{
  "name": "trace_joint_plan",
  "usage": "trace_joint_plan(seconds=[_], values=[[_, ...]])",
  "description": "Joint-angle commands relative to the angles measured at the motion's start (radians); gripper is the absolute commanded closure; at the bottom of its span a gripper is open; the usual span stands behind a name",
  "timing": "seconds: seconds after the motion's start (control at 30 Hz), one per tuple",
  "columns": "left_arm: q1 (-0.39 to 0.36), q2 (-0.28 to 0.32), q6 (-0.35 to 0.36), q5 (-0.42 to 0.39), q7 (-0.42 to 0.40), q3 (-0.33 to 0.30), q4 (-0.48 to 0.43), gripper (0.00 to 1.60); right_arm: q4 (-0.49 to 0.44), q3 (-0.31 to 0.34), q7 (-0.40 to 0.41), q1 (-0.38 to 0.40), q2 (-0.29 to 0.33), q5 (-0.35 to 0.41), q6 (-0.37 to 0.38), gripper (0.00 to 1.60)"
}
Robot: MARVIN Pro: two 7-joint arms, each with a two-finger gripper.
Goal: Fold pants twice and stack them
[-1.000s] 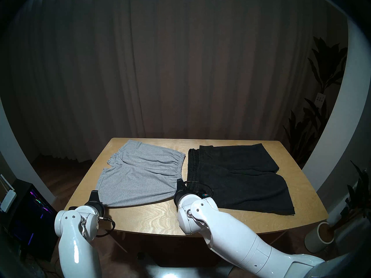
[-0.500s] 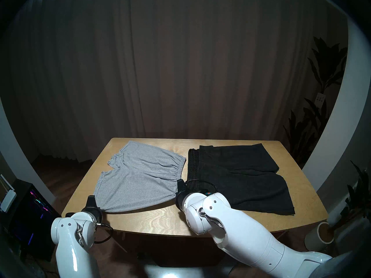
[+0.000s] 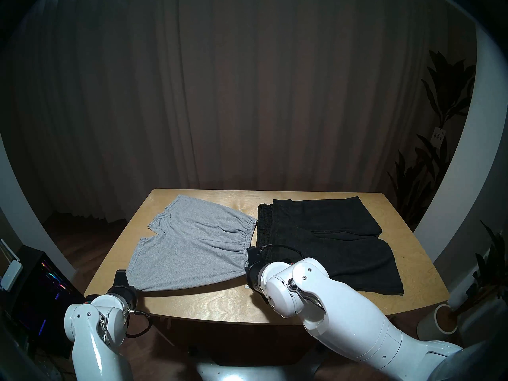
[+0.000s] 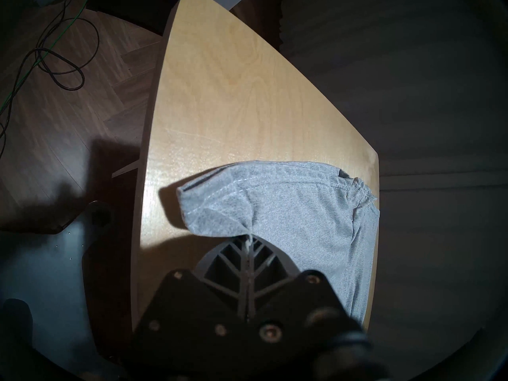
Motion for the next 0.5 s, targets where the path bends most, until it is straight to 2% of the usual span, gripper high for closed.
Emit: trace_joint_plan(seconds=[0.0, 0.47], values=[[0.027, -0.013, -0.004, 0.003, -0.024, -0.002, -0.05, 1.6, -0.027, 0.009, 0.016, -0.004, 0.008, 0.001, 0.001, 1.6], [-0.099, 0.076, 0.02, -0.011, -0.084, -0.016, 0.028, 1.6, 0.017, 0.034, 0.064, 0.035, -0.05, 0.0, -0.042, 1.6]])
